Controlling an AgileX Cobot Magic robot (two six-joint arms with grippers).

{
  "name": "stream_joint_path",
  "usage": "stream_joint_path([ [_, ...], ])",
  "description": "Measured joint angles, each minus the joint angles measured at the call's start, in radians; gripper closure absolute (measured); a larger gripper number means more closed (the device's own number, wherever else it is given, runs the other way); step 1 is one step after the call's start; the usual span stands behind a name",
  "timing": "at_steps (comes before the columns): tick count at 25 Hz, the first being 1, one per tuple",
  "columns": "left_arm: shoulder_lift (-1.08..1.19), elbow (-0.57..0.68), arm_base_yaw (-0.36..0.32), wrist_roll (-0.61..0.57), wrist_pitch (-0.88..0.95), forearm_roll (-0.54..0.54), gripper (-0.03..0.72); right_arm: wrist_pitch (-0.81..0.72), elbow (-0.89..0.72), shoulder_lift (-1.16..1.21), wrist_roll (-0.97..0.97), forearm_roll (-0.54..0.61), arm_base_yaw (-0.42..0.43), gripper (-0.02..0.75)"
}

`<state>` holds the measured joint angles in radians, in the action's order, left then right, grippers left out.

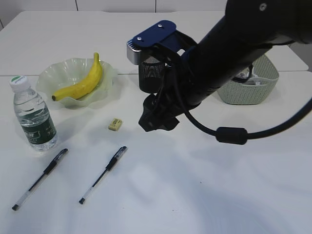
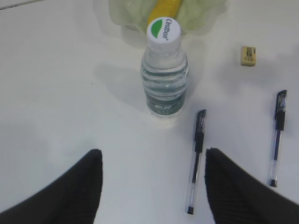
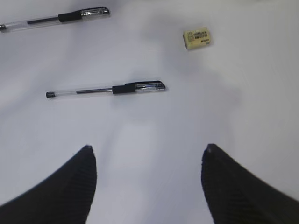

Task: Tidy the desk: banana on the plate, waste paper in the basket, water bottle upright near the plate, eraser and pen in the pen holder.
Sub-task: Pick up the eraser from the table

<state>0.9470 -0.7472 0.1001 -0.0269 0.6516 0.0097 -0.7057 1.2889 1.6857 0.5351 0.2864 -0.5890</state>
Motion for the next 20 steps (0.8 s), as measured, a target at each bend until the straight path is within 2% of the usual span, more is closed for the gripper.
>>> stream_joint_path([
  [12, 0.063, 0.000, -0.019, -0.034, -0.063, -0.039, 0.191, 0.004, 0.174, 0.154, 0.070, 0.059, 0.000, 0.216],
  [20, 0.075, 0.000, -0.135, -0.080, -0.100, -0.087, 0.192, -0.003, 0.247, 0.234, 0.098, 0.092, 0.000, 0.216],
])
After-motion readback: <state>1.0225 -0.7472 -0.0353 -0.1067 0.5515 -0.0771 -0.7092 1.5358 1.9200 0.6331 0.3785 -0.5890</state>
